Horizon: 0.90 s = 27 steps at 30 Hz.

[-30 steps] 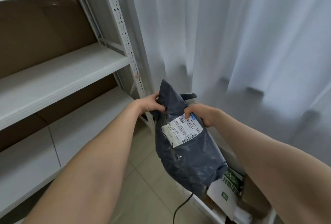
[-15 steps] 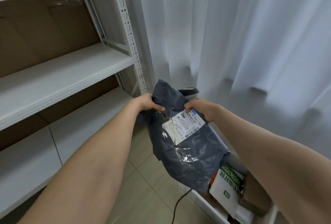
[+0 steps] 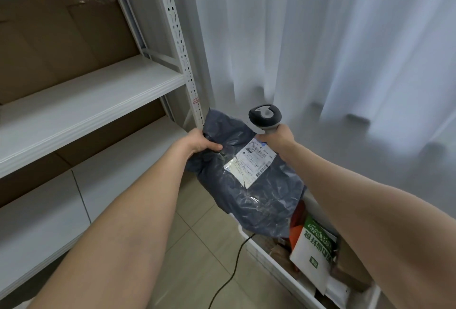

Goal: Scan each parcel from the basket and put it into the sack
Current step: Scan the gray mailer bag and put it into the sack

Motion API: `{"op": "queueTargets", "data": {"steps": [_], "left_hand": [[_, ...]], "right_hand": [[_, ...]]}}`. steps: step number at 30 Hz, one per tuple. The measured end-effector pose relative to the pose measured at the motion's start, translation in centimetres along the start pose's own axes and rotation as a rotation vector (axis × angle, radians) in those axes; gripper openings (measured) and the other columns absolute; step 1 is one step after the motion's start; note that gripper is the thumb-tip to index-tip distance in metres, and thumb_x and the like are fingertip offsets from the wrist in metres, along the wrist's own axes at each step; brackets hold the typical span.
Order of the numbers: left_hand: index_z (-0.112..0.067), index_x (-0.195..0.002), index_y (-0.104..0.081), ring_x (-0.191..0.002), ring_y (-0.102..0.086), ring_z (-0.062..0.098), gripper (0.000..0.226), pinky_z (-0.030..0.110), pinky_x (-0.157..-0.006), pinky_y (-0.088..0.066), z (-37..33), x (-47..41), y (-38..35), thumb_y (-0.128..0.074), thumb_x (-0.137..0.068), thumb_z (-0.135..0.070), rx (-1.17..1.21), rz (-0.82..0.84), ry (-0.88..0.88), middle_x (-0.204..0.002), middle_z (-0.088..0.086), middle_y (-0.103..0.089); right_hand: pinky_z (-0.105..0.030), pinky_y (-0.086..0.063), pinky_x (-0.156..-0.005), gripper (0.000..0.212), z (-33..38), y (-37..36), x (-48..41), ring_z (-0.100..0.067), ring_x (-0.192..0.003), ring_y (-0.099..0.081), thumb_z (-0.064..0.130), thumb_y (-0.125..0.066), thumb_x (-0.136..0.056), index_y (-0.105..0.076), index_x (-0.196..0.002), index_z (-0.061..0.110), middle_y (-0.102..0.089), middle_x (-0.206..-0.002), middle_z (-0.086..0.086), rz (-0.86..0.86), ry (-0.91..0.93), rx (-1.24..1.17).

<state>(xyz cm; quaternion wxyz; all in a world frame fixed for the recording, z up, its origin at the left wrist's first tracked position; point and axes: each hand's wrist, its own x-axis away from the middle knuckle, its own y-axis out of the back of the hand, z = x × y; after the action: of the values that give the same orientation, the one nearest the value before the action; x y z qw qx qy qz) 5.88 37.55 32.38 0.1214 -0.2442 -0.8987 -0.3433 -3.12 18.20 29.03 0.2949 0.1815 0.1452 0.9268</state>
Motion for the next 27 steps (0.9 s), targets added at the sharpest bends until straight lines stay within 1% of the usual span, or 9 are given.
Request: {"op": "queueTargets", "data": {"steps": [4,7,10,13,16,18,21,23,27], "left_hand": [[-0.003,-0.12,-0.057,-0.11,-0.057,0.032,0.054,0.038,-0.093,-0.048,1.7,-0.7,0.6,-0.08,-0.076,-0.023,-0.059,-0.256,0.107,-0.121,0.013,-0.061],[-0.003,-0.122,-0.055,-0.11,-0.059,0.034,0.052,0.037,-0.092,-0.048,2.6,-0.9,1.2,-0.075,-0.081,-0.027,0.031,-0.441,0.225,-0.121,0.016,-0.061],[-0.006,-0.118,-0.053,-0.11,-0.058,0.034,0.047,0.038,-0.092,-0.049,2.8,-1.0,0.8,-0.072,-0.083,-0.03,0.196,-0.504,0.295,-0.12,0.015,-0.06],[-0.008,-0.11,-0.052,-0.106,-0.058,0.034,0.041,0.041,-0.092,-0.05,2.8,-1.4,-0.1,-0.074,-0.081,-0.028,0.378,-0.479,0.314,-0.115,0.011,-0.061],[-0.007,-0.11,-0.052,-0.072,-0.055,0.026,0.04,0.036,-0.08,-0.048,3.3,-1.5,-1.0,-0.075,-0.081,-0.023,0.507,-0.466,0.319,-0.084,0.006,-0.057],[-0.004,-0.109,-0.053,-0.064,-0.049,0.021,0.042,0.037,-0.08,-0.048,3.6,-1.4,-1.3,-0.077,-0.079,-0.022,0.553,-0.446,0.325,-0.077,0.005,-0.054],[-0.003,-0.118,-0.055,-0.074,-0.056,0.026,0.051,0.04,-0.084,-0.049,3.8,-1.4,-1.7,-0.079,-0.077,-0.021,0.591,-0.429,0.315,-0.098,0.01,-0.061],[-0.004,-0.12,-0.055,-0.096,-0.059,0.032,0.053,0.041,-0.087,-0.048,4.0,-1.6,-1.9,-0.079,-0.077,-0.022,0.582,-0.43,0.318,-0.113,0.011,-0.062],[-0.004,-0.115,-0.056,-0.107,-0.058,0.033,0.051,0.04,-0.081,-0.045,4.4,-1.8,-2.2,-0.081,-0.074,-0.022,0.585,-0.426,0.332,-0.119,0.011,-0.063]], "right_hand": [[-0.039,-0.054,-0.083,0.03,-1.4,1.8,-0.6,-0.03,-0.094,-0.066,0.026,-0.069,-0.084,-0.062,-0.109,0.01,-0.069,-0.099,-0.011,-0.201,-0.044,-0.046],[-0.039,-0.054,-0.081,0.025,-2.1,3.4,-0.9,-0.029,-0.088,-0.066,0.028,-0.067,-0.085,-0.06,-0.103,0.012,-0.068,-0.093,-0.01,-0.257,-0.084,-0.018],[-0.038,-0.053,-0.075,0.009,-2.1,3.4,-0.4,-0.022,-0.066,-0.06,0.014,-0.068,-0.084,-0.06,-0.082,0.009,-0.065,-0.075,-0.01,-0.153,-0.12,-0.155],[-0.033,-0.045,-0.06,0.015,-1.6,2.3,1.1,-0.019,-0.053,-0.049,-0.001,-0.064,-0.081,-0.058,-0.07,0.007,-0.057,-0.064,-0.013,0.03,-0.095,-0.335],[-0.029,-0.043,-0.05,0.011,-0.9,1.3,2.5,-0.018,-0.049,-0.047,-0.005,-0.061,-0.081,-0.058,-0.074,0.003,-0.053,-0.061,-0.011,0.167,-0.036,-0.385],[-0.027,-0.043,-0.048,0.007,-0.4,1.0,3.2,-0.018,-0.049,-0.047,-0.003,-0.061,-0.083,-0.059,-0.078,0.001,-0.054,-0.062,-0.011,0.221,-0.032,-0.394],[-0.023,-0.042,-0.043,0.006,0.3,0.9,4.0,-0.017,-0.047,-0.046,-0.001,-0.06,-0.085,-0.058,-0.08,0.001,-0.053,-0.06,-0.01,0.243,-0.027,-0.366],[-0.023,-0.042,-0.043,0.005,0.7,1.0,4.4,-0.017,-0.047,-0.047,0.001,-0.06,-0.086,-0.059,-0.081,0.001,-0.054,-0.06,-0.01,0.253,-0.015,-0.338],[-0.023,-0.043,-0.045,0.004,1.3,1.0,4.7,-0.016,-0.046,-0.047,0.004,-0.061,-0.086,-0.059,-0.083,0.002,-0.055,-0.057,-0.008,0.259,-0.022,-0.306]]}}
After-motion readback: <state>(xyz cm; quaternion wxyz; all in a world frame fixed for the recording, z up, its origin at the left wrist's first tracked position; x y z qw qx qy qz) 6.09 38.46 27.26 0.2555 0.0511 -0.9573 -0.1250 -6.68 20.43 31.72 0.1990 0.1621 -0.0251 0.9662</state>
